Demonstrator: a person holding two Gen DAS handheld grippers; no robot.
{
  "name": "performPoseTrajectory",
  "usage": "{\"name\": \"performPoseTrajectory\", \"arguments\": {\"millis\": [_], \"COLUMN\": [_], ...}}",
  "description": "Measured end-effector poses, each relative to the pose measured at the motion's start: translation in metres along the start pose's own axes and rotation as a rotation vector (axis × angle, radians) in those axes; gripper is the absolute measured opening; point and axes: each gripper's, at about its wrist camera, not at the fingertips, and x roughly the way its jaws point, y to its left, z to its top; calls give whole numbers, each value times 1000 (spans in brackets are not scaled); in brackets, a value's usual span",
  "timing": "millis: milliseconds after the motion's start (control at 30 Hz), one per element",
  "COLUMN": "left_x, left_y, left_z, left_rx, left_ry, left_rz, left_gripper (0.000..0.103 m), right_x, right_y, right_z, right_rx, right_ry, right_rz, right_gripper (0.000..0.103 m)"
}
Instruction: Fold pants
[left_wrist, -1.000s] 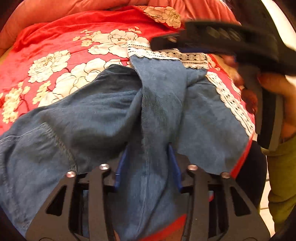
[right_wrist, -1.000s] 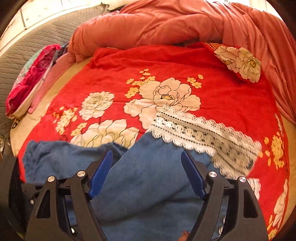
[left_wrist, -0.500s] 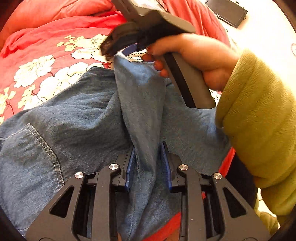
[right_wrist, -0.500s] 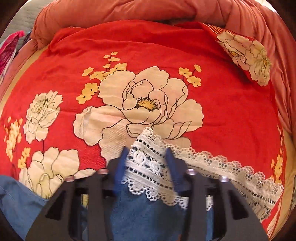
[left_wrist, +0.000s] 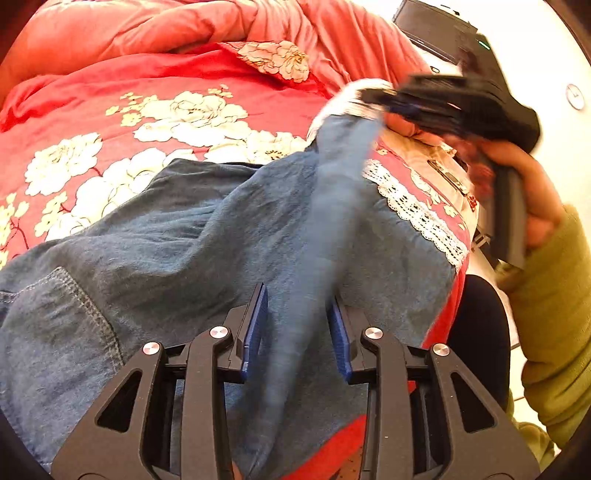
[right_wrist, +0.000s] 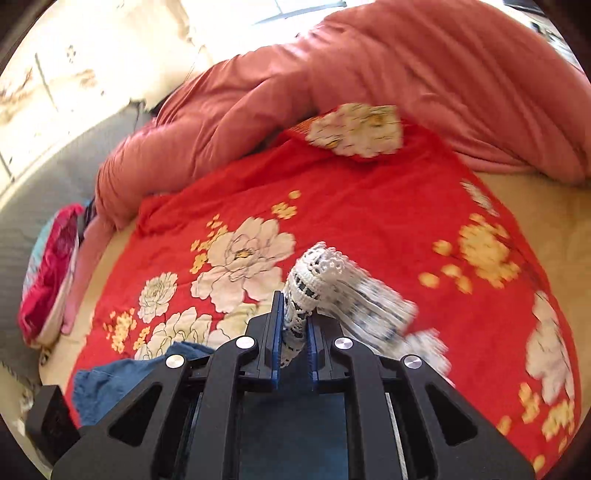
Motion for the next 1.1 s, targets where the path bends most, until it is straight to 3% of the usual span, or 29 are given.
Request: {"name": "performPoseTrajectory", "arguments": {"millis": [67,167,367,500,567,633,800,900,1100], "left_x": [1,2,-1,1,1,1,-16,-26,-20], "left_y": [0,-8,-15,-20,-20,-20,-24,-27,-32], "left_z": [0,-4,-7,-7,-7,-6,-7,-10,-25], "left_rx": [12,19,82,107,106,102,121,135,165], "left_ry": [2,11,27,32,33,36,11,-4,38], "left_rz": [9,8,-1,-9,-8,-12,-33,-45,-21], "left_gripper": [24,9,6,6,6,4,3,3,3], "right_x": [-17,-37,-53,-53,-53,-54,-83,-91,-86], "right_y": [-13,-34,-63,-76,-80,-81,-73,-74,-82], "right_z": [-10,-39,-91,-104,-103,-100,-103,-111,-133], "right_rx": [50,122,218,259,279,278,230,220,238], "right_ry": [-8,2,52,57,41,27,-2,19,80], "right_rz": [9,12,21,51,72,81,99,98,74], "right_gripper": [10,10,13,30,30,10,10,10,10]}}
